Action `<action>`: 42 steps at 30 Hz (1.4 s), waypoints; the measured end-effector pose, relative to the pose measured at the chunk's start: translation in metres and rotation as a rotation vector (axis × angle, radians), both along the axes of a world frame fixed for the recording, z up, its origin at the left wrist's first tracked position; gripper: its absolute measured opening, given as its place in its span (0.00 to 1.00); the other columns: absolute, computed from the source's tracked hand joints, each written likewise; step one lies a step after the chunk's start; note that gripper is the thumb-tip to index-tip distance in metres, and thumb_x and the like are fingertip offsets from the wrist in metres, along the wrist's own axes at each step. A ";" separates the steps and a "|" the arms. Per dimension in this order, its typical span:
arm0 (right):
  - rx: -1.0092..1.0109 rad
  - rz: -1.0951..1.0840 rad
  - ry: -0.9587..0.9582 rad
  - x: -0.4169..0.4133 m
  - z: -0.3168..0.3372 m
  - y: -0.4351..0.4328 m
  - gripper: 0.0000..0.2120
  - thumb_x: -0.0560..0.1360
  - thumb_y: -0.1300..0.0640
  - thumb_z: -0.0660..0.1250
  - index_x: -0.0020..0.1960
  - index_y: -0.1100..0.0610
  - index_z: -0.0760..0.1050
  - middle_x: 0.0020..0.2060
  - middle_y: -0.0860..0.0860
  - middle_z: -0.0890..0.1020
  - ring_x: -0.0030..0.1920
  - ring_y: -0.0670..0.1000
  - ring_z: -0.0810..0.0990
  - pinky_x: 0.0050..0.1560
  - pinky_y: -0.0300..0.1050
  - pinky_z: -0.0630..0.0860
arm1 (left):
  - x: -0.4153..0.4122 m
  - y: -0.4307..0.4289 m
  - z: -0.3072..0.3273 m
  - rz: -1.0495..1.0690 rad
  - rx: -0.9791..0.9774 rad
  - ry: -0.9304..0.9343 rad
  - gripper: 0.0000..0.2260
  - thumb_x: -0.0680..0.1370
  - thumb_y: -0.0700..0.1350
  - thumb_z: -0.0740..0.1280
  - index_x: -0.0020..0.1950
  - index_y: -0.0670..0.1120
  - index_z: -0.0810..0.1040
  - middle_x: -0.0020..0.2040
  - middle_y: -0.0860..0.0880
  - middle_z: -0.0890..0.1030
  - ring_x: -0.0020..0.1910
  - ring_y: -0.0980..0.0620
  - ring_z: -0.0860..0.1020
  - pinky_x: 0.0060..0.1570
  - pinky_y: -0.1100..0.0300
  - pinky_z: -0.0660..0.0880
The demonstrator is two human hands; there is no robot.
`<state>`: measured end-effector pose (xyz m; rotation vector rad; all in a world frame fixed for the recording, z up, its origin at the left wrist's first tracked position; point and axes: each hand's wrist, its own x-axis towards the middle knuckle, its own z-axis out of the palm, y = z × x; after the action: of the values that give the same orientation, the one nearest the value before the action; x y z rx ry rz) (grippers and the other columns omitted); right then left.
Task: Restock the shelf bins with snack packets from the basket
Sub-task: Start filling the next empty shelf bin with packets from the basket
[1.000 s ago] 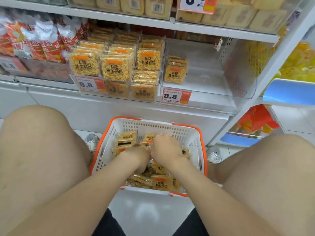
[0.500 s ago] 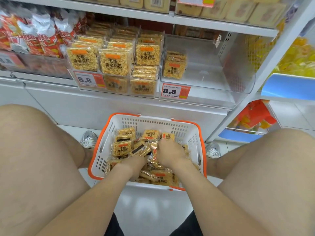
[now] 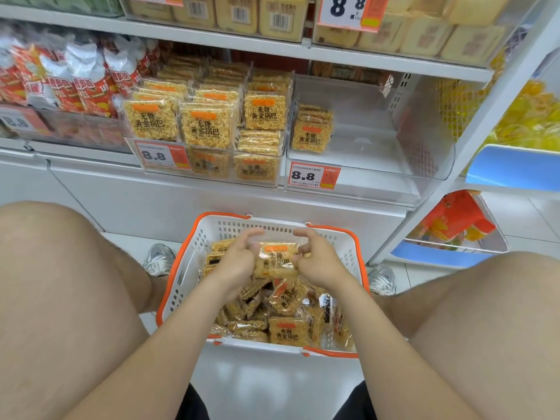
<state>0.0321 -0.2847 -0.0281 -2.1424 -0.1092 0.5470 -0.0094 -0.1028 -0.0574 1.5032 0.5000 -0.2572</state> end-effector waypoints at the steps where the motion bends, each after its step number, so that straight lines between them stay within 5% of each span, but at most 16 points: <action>1: 0.061 -0.037 0.000 0.001 0.002 -0.001 0.24 0.81 0.65 0.67 0.73 0.47 0.71 0.58 0.52 0.77 0.44 0.51 0.82 0.34 0.40 0.76 | 0.001 0.000 0.003 0.101 -0.058 -0.023 0.12 0.88 0.44 0.58 0.69 0.55 0.75 0.56 0.46 0.80 0.51 0.44 0.81 0.63 0.40 0.79; 3: 0.171 -0.093 0.004 0.002 0.008 -0.002 0.21 0.81 0.64 0.69 0.68 0.46 0.73 0.58 0.54 0.79 0.44 0.52 0.82 0.38 0.42 0.77 | 0.003 0.000 0.008 0.247 -0.138 -0.050 0.09 0.88 0.45 0.59 0.65 0.49 0.77 0.62 0.45 0.82 0.58 0.41 0.82 0.60 0.44 0.80; 6: 0.258 -0.143 -0.012 0.001 0.015 -0.001 0.21 0.80 0.65 0.70 0.66 0.45 0.75 0.57 0.53 0.81 0.41 0.50 0.85 0.42 0.45 0.80 | 0.005 -0.001 0.017 0.302 -0.255 -0.093 0.12 0.89 0.44 0.58 0.63 0.41 0.78 0.58 0.39 0.85 0.54 0.45 0.85 0.49 0.51 0.82; 11: 0.300 -0.157 -0.041 -0.004 0.032 0.003 0.20 0.79 0.65 0.71 0.66 0.47 0.75 0.54 0.54 0.82 0.38 0.52 0.86 0.36 0.42 0.79 | 0.006 -0.001 0.030 0.311 -0.181 -0.156 0.14 0.89 0.47 0.58 0.65 0.42 0.79 0.58 0.39 0.86 0.58 0.40 0.84 0.55 0.44 0.83; 13: 0.295 -0.146 -0.077 -0.005 0.039 0.008 0.17 0.78 0.61 0.73 0.62 0.46 0.77 0.51 0.53 0.83 0.41 0.54 0.87 0.48 0.53 0.84 | 0.009 0.002 0.036 0.307 -0.104 -0.179 0.14 0.89 0.49 0.58 0.64 0.45 0.80 0.57 0.41 0.86 0.59 0.40 0.84 0.60 0.40 0.81; 15: 0.240 -0.116 -0.195 -0.005 0.049 0.016 0.13 0.77 0.54 0.76 0.59 0.46 0.78 0.51 0.47 0.82 0.48 0.47 0.85 0.57 0.53 0.82 | 0.014 0.007 0.047 0.275 -0.024 -0.238 0.13 0.88 0.50 0.59 0.62 0.48 0.82 0.57 0.44 0.86 0.60 0.42 0.83 0.64 0.37 0.79; 18: 0.176 -0.093 -0.420 0.001 0.068 0.030 0.13 0.77 0.50 0.75 0.58 0.47 0.77 0.52 0.40 0.81 0.54 0.39 0.80 0.58 0.47 0.80 | 0.024 0.018 0.077 0.215 0.072 -0.346 0.12 0.87 0.51 0.61 0.62 0.49 0.83 0.58 0.46 0.86 0.61 0.44 0.83 0.66 0.38 0.78; 21: 0.089 -0.072 -0.584 0.011 0.094 0.043 0.17 0.77 0.44 0.73 0.64 0.44 0.77 0.53 0.37 0.82 0.58 0.44 0.80 0.60 0.52 0.79 | 0.040 0.032 0.111 0.147 0.156 -0.432 0.13 0.86 0.53 0.62 0.63 0.51 0.83 0.60 0.49 0.85 0.63 0.46 0.82 0.67 0.38 0.76; 28: -0.110 -0.036 -0.775 0.067 0.147 0.075 0.14 0.82 0.52 0.67 0.67 0.48 0.73 0.60 0.48 0.79 0.62 0.54 0.76 0.62 0.56 0.71 | 0.085 0.071 0.189 -0.105 0.771 -0.517 0.14 0.88 0.49 0.57 0.65 0.48 0.80 0.58 0.50 0.82 0.59 0.48 0.79 0.57 0.52 0.74; 31: -0.189 -0.126 -0.923 0.091 0.167 0.094 0.13 0.83 0.53 0.65 0.67 0.47 0.70 0.61 0.47 0.78 0.63 0.55 0.73 0.60 0.57 0.64 | 0.102 0.093 0.187 -0.097 1.067 -0.527 0.17 0.87 0.47 0.58 0.74 0.43 0.73 0.70 0.43 0.75 0.70 0.43 0.72 0.68 0.46 0.70; 37: -0.507 0.023 -1.102 0.140 0.173 0.118 0.18 0.80 0.62 0.67 0.68 0.54 0.69 0.56 0.54 0.82 0.57 0.61 0.78 0.52 0.56 0.69 | 0.108 0.102 0.158 -0.279 1.390 -0.338 0.34 0.82 0.45 0.63 0.85 0.49 0.50 0.85 0.46 0.50 0.84 0.39 0.47 0.77 0.31 0.53; 42: -0.729 0.174 -1.135 0.162 0.171 0.125 0.31 0.75 0.71 0.67 0.74 0.53 0.66 0.58 0.59 0.79 0.59 0.64 0.76 0.54 0.56 0.71 | 0.117 0.094 0.149 -0.241 1.525 -0.292 0.32 0.82 0.49 0.64 0.82 0.48 0.51 0.84 0.42 0.50 0.83 0.35 0.47 0.75 0.29 0.57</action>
<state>0.1937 -0.1602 0.1430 -2.9127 -0.8224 -0.7208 0.1081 -0.0089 0.0912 3.0299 0.2237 0.2610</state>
